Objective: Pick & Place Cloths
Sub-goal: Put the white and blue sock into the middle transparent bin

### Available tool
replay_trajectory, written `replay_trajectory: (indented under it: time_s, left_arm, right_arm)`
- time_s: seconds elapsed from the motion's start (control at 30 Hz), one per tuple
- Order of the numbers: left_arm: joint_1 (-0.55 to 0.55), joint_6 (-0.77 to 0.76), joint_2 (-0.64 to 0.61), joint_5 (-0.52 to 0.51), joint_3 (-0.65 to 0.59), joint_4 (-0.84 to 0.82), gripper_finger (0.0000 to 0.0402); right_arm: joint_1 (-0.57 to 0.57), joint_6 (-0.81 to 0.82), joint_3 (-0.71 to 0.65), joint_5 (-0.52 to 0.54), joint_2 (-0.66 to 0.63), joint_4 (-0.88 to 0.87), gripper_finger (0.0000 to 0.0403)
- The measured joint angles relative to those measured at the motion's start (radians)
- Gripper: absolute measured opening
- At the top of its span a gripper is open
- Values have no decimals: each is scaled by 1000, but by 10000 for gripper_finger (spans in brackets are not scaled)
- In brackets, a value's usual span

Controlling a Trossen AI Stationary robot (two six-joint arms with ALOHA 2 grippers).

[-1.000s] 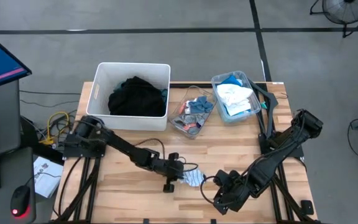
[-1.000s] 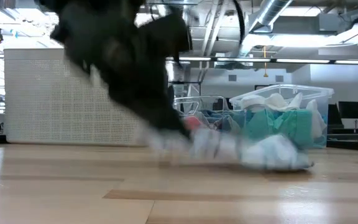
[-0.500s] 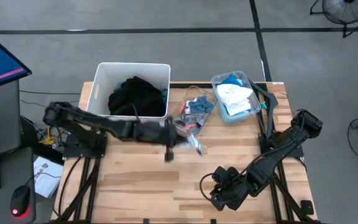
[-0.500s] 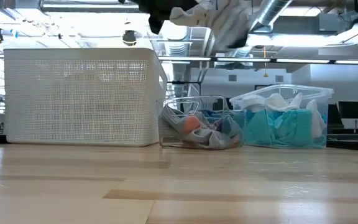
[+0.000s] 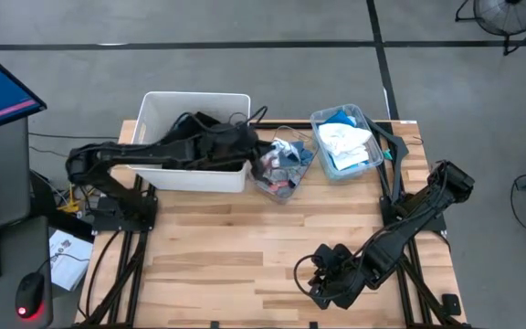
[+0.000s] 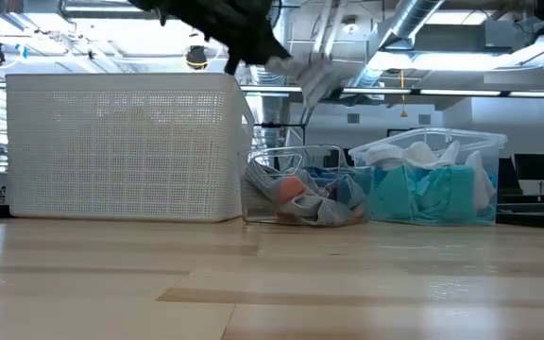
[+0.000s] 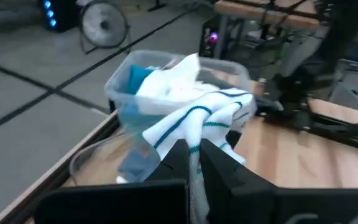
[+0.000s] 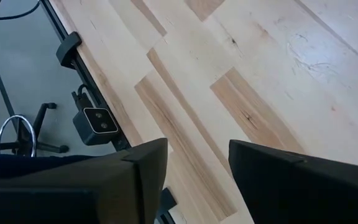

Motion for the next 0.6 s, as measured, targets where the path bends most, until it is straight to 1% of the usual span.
replay_trajectory:
  time_s: [0.1,0.23,0.37,0.47,0.6]
  left_arm:
    - [21,-32,49,0,7,9,1]
    - [20,-42,119,1,5,-5,1]
    - [15,-75,150,-8,10,11,1]
    - [15,-22,155,-8,10,10,10]
    - [15,56,141,-4,7,-12,45]
  right_arm:
    - [0,1,0,0,0,-1,166]
    - [0,1,0,0,0,0,164]
    - [0,3,0,0,0,0,166]
    - [0,3,0,0,0,1,166]
    - [0,3,0,0,0,5,165]
